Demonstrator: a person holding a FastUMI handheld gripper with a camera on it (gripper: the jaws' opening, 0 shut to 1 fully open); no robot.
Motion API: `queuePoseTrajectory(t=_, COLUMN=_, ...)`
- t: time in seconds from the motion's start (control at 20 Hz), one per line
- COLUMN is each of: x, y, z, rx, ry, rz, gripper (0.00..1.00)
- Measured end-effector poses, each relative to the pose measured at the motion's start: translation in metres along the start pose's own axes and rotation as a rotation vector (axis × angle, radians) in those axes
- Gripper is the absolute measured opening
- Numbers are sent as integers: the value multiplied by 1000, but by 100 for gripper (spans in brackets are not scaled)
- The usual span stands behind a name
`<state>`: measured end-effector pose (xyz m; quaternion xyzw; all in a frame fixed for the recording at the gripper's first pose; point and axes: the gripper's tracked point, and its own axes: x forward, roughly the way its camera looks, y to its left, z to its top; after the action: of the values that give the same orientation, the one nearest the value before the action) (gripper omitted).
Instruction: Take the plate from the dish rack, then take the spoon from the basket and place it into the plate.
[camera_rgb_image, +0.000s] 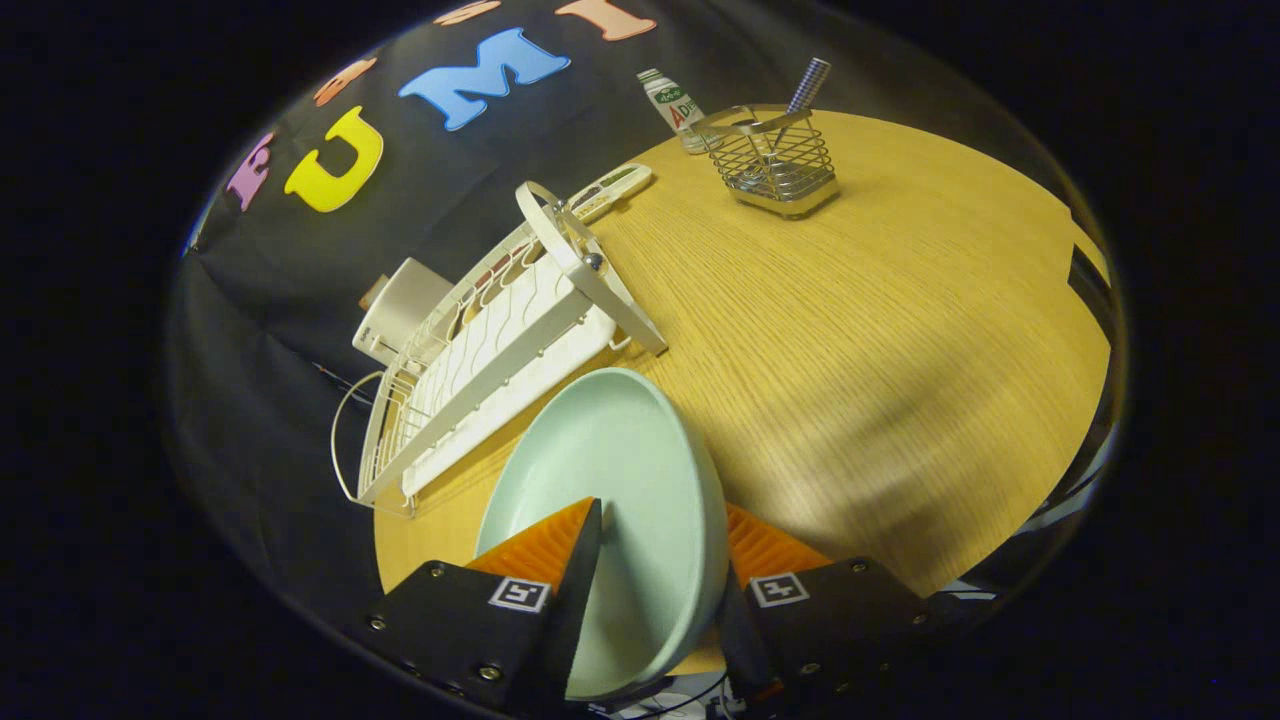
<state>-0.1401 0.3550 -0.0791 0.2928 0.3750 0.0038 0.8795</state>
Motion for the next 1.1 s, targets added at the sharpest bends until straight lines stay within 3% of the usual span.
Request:
queuePoseTrajectory(t=0.15, x=-4, y=-10, z=7, rx=-62, ry=-18, rz=-54, gripper=62)
queuePoseTrajectory(t=0.3, x=-15, y=-17, z=23, rx=-106, ry=-68, rz=-96, gripper=79)
queuePoseTrajectory(t=0.75, x=-71, y=-48, z=183, rx=-54, ry=-470, rz=-263, gripper=78)
queuePoseTrajectory(t=1.1, x=-63, y=-90, z=263, rx=72, ry=-582, rz=-360, gripper=78)
